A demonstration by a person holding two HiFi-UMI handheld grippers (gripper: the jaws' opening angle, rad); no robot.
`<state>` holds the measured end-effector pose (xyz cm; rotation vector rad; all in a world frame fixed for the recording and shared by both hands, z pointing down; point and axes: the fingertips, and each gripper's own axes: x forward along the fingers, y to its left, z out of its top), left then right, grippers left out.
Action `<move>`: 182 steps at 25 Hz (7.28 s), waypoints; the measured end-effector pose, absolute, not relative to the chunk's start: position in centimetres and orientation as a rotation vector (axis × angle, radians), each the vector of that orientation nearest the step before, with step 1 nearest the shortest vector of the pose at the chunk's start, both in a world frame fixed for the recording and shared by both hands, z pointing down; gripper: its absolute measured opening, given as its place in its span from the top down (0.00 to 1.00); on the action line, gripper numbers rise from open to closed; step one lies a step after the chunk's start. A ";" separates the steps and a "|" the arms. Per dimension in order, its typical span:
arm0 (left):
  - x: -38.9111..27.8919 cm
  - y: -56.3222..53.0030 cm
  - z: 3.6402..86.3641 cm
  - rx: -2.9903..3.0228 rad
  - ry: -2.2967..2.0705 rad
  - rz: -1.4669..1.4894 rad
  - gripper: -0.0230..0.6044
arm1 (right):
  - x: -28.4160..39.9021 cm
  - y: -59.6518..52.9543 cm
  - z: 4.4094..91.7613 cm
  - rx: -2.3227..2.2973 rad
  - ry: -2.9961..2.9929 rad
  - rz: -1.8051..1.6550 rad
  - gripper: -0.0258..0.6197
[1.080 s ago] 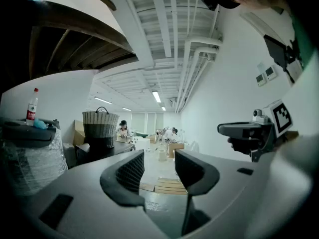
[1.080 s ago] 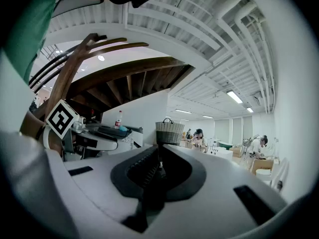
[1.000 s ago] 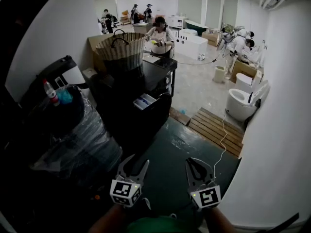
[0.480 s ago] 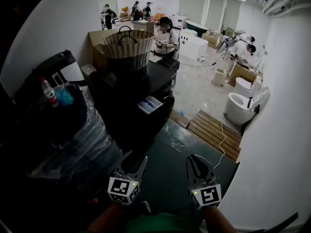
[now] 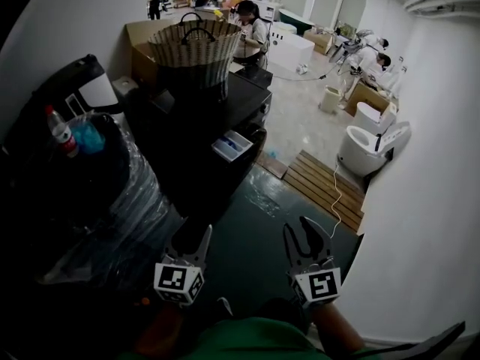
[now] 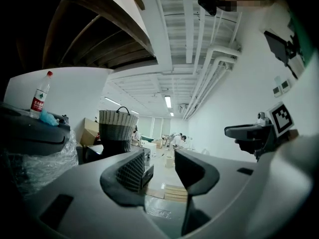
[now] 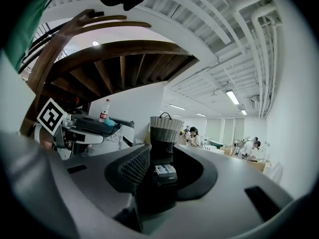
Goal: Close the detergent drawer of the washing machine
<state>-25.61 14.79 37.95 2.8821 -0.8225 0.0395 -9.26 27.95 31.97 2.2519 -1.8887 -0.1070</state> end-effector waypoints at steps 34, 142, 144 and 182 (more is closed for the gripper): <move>-4.5 7.4 41.1 2.766 -1.134 0.252 0.64 | 15.6 14.4 37.9 2.098 -2.212 0.001 0.74; -9.7 -21.2 57.5 2.217 -1.357 0.497 0.64 | 9.9 -27.1 71.9 1.459 -1.980 0.584 0.59; -9.8 -21.3 57.6 2.209 -1.356 0.501 0.64 | 9.8 -27.5 71.9 1.463 -1.975 0.593 0.59; -8.6 -23.3 58.0 2.237 -1.296 0.501 0.64 | 9.4 -28.3 72.2 1.444 -1.967 0.613 0.58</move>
